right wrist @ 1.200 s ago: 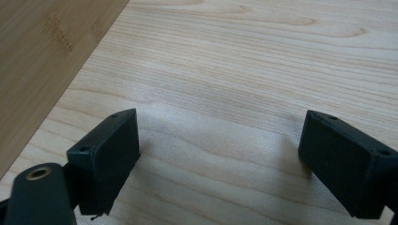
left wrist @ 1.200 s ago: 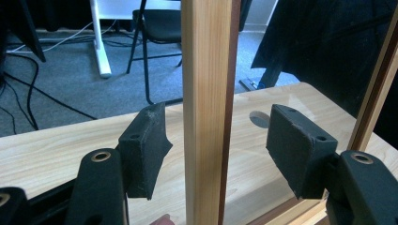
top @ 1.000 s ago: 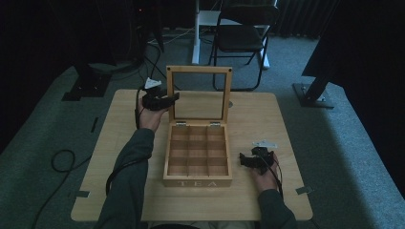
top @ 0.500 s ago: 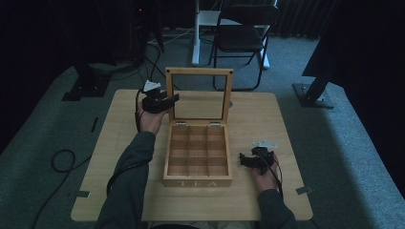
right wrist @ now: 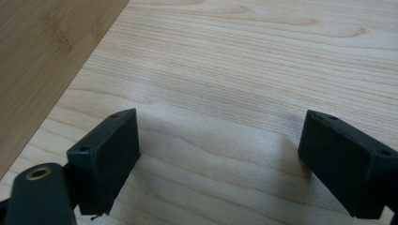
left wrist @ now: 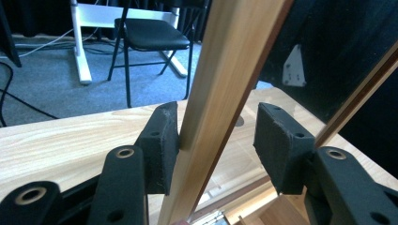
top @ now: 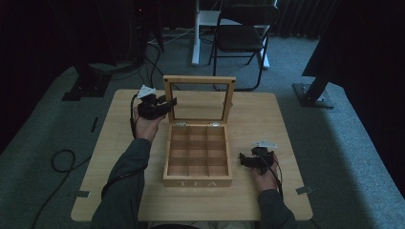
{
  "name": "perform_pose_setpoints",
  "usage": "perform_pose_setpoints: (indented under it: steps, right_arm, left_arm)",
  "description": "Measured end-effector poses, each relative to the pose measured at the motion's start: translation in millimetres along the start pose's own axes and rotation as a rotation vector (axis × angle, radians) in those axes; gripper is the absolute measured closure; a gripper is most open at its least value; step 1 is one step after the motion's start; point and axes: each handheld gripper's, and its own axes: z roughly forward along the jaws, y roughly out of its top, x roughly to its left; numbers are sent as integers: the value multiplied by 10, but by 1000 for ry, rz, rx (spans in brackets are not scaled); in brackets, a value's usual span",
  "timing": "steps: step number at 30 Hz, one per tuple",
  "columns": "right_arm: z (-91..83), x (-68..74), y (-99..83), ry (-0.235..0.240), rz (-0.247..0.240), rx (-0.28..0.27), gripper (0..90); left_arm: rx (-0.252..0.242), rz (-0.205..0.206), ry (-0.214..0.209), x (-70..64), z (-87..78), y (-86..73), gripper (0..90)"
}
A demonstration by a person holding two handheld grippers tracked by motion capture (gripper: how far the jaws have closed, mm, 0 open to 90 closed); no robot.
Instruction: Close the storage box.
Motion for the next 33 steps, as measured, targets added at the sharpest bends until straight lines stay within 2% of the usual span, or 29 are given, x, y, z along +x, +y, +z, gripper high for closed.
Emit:
perform_pose_setpoints:
  steps: [13, 20, 23, 26, 33]
  right_arm:
    - [0, 0, 0, 0, 0, 0, 123]
    - [0, 1, 0, 0, 1, 0, 124]
    - [0, 2, 0, -1, 1, 0, 123]
    - [1, 1, 0, -1, 0, -1, 123]
    - [1, 0, 0, -1, -1, -2, 123]
  left_arm:
    - [8, 13, -22, -69, -153, -70, 513]
    - [33, 73, -12, -160, -245, -98, 490]
    - [12, 67, -14, -182, -289, -98, 492]
    - [7, 81, -2, -212, -311, -100, 491]
    - [-10, 96, -12, -246, -366, -162, 475]
